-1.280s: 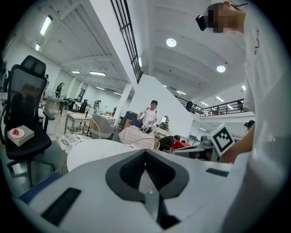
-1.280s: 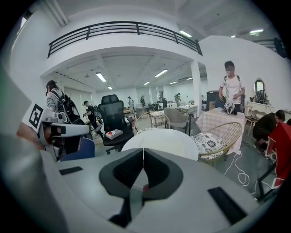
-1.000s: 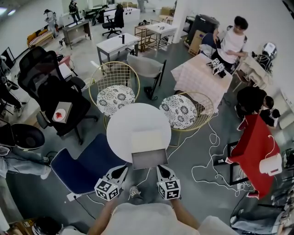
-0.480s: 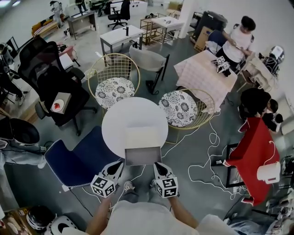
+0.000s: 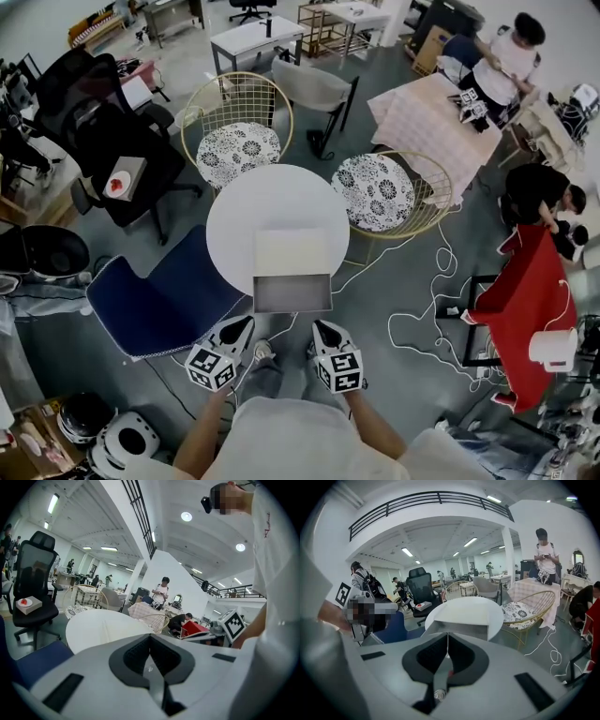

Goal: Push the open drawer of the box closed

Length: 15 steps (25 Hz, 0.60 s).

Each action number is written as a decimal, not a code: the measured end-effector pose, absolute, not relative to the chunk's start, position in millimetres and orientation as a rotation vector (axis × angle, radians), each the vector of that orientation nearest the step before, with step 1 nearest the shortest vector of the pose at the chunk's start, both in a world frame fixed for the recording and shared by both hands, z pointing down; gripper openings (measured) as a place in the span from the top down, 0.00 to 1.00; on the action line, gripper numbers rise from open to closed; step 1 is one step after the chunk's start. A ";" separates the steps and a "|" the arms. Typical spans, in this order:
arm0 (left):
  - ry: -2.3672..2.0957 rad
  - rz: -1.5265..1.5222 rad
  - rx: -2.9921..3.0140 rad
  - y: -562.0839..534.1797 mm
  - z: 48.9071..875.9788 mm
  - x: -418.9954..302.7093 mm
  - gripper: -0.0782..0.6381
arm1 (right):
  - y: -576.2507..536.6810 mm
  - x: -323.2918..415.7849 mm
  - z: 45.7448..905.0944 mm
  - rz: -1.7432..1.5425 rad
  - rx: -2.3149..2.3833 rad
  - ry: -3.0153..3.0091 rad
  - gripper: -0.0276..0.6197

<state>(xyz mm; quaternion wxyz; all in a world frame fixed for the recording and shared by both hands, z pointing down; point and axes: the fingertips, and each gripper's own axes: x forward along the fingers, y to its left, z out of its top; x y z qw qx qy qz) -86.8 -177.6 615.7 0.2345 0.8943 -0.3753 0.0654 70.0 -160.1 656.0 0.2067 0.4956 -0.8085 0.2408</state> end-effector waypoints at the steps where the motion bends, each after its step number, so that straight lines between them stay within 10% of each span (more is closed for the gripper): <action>1: -1.022 0.189 2.449 -174.3 619.8 -85.9 0.87 | -155.5 67.9 660.9 0.684 1.369 -2.246 0.93; 15: -0.906 0.260 2.359 -131.5 678.8 -67.9 0.87 | -102.1 45.2 736.8 0.856 1.195 -2.172 0.91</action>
